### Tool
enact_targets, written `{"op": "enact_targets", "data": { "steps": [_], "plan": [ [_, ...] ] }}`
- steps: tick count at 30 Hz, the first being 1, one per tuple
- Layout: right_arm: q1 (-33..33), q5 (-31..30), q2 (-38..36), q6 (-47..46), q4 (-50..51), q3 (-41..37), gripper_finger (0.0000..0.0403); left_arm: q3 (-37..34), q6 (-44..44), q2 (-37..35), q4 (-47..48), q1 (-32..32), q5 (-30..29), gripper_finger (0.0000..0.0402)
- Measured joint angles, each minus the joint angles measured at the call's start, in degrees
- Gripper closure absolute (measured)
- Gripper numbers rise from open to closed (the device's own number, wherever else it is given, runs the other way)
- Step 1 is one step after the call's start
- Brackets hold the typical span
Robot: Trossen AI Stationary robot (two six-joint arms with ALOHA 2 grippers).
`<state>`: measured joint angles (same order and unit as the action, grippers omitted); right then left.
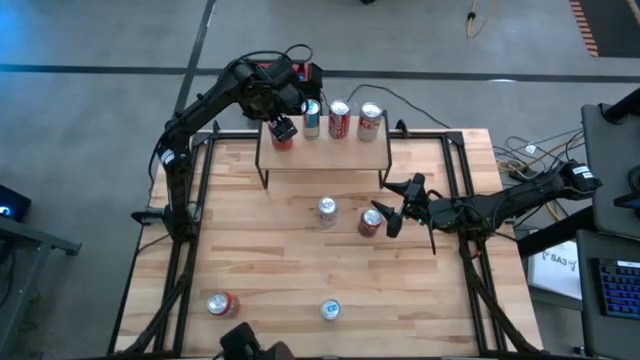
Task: Place canned beverage on shelf
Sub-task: Put the top red soda can on the shelf
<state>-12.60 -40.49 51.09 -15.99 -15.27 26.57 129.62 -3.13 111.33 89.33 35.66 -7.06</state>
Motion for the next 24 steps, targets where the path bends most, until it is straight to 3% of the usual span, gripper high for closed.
{"op": "enact_targets", "data": {
  "steps": [24],
  "plan": [
    [0.0, 0.0, 0.0, 0.0, 0.0, 0.0, 0.0103, 0.0, -5.6, 1.0, -6.2, 1.8, -1.6, 0.0139]
  ]
}}
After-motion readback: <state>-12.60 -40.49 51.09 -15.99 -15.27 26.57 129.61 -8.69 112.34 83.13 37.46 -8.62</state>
